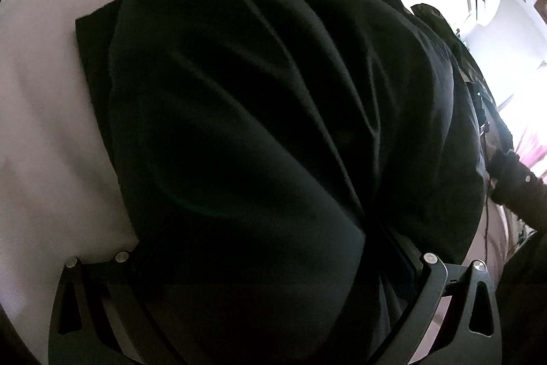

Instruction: Fold large clothes

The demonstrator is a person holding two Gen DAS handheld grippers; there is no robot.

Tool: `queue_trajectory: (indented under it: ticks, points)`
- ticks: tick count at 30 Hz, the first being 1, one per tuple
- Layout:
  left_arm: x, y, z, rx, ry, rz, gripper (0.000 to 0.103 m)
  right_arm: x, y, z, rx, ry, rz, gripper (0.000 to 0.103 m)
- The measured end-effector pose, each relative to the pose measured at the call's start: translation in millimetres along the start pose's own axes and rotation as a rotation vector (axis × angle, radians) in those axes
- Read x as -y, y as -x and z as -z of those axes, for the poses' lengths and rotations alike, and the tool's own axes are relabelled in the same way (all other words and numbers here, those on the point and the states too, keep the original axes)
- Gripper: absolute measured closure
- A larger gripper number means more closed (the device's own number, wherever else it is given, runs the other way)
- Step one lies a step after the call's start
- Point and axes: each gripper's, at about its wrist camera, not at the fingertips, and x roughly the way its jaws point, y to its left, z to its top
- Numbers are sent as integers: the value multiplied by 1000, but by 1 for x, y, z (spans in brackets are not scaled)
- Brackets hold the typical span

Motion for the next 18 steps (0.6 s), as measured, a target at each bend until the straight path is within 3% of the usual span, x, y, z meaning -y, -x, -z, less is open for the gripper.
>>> queue_trajectory:
  ticks: [14, 18]
  points:
    - [10, -3, 8, 22, -18, -46, 1, -5, -2, 3, 1, 12, 48, 0]
    - [8, -3, 9, 10, 54, -23, 9, -13, -9, -6, 7, 11, 50, 1]
